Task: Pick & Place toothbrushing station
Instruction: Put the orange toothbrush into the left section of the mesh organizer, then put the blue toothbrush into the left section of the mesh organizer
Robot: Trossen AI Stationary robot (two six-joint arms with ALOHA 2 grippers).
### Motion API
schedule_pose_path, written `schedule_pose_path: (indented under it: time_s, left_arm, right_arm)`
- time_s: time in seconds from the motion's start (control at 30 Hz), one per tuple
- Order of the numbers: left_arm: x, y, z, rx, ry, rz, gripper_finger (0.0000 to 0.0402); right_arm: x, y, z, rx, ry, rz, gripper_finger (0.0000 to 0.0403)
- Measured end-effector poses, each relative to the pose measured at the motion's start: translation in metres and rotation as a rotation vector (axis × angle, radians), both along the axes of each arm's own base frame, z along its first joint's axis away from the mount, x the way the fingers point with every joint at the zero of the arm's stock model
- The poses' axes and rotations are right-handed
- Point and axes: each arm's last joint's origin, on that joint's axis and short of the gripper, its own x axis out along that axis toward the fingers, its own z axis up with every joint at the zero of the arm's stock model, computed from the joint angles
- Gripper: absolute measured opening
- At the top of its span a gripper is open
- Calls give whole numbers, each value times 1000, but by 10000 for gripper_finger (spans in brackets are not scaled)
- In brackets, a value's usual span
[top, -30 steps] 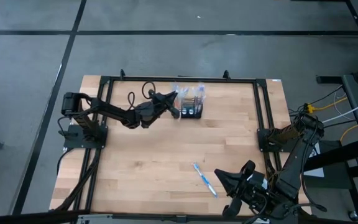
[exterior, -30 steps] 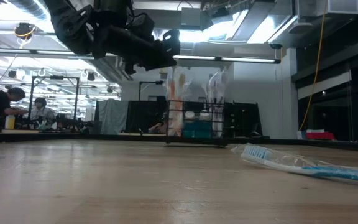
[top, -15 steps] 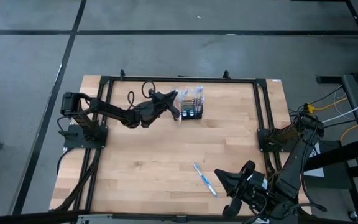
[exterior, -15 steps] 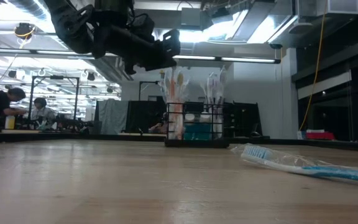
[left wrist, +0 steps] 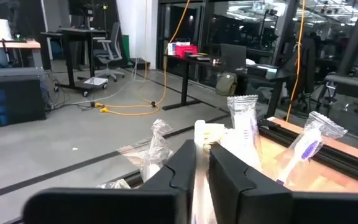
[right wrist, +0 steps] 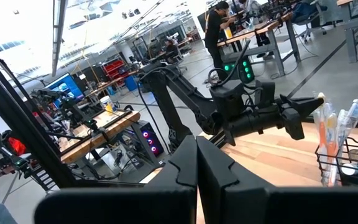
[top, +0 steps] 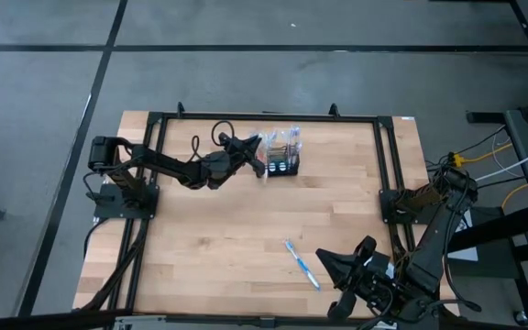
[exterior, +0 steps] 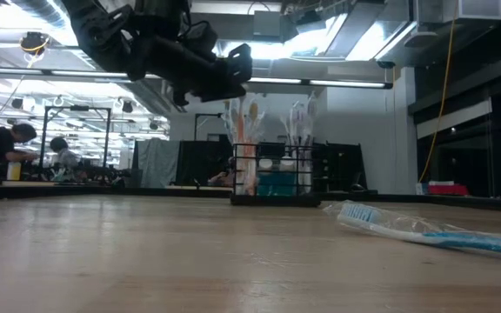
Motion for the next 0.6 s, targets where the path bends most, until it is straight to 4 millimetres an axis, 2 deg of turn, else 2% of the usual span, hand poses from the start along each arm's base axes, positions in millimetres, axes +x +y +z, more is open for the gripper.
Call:
schedule_pose_path:
  time_s: [0.17, 0.43, 0.6]
  left_arm:
    - [-1, 0, -4, -11, 16, 22, 72]
    - [-1, 0, 1, 11, -22, 26, 149]
    - [0, -6, 5, 26, -49, 7, 178]
  right_arm:
    - [0, 0, 0, 0, 0, 0, 0]
    - [0, 0, 0, -4, 2, 0, 0]
    - [0, 0, 0, -13, 8, 0, 0]
